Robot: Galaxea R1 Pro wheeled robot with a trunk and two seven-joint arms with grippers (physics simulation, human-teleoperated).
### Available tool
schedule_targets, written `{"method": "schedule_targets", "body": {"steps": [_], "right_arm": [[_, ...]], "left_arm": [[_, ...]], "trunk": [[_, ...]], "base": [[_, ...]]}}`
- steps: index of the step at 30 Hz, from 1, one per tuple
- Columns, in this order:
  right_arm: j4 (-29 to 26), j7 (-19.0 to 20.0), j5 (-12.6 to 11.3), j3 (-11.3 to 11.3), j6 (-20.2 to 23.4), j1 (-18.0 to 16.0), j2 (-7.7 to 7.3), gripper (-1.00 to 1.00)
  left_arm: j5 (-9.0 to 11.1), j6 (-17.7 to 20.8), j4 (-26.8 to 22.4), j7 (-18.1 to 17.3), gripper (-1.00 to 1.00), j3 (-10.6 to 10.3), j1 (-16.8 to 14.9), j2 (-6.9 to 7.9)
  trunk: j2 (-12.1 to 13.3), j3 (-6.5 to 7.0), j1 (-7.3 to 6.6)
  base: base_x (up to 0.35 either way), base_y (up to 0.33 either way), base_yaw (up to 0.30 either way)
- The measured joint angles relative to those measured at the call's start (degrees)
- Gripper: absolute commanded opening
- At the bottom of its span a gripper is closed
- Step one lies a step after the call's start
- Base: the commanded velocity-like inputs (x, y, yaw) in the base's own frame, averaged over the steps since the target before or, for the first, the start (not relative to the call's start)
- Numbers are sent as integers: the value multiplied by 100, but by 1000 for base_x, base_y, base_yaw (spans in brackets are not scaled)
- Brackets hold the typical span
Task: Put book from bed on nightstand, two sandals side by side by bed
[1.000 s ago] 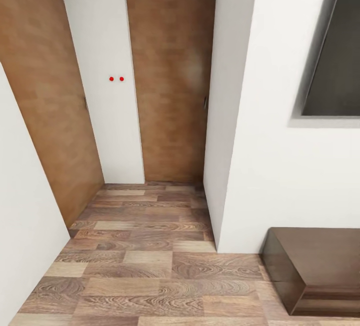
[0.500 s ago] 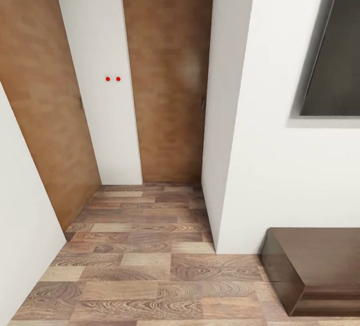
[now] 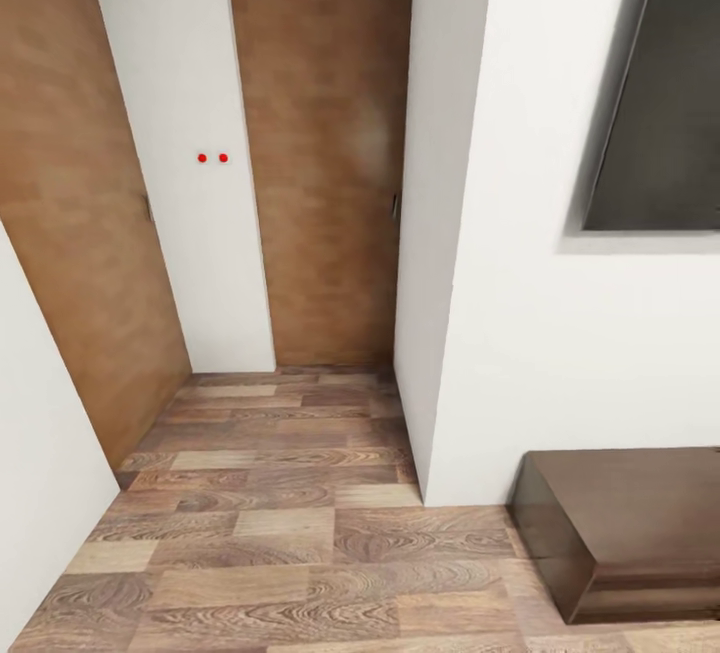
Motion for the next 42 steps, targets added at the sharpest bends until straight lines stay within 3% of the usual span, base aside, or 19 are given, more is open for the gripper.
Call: {"method": "schedule_targets", "body": {"steps": [37, 42], "right_arm": [[-44, -4, 3, 8, 1, 0, 2, 100], [-297, -15, 2, 10, 7, -1, 2, 100]], "left_arm": [[0, 0, -1, 1, 100, 0, 0, 7], [0, 0, -1, 1, 100, 0, 1, 8]], "trunk": [[0, 0, 0], [0, 0, 0]], "base": [[22, 22, -51], [12, 11, -119]]}}
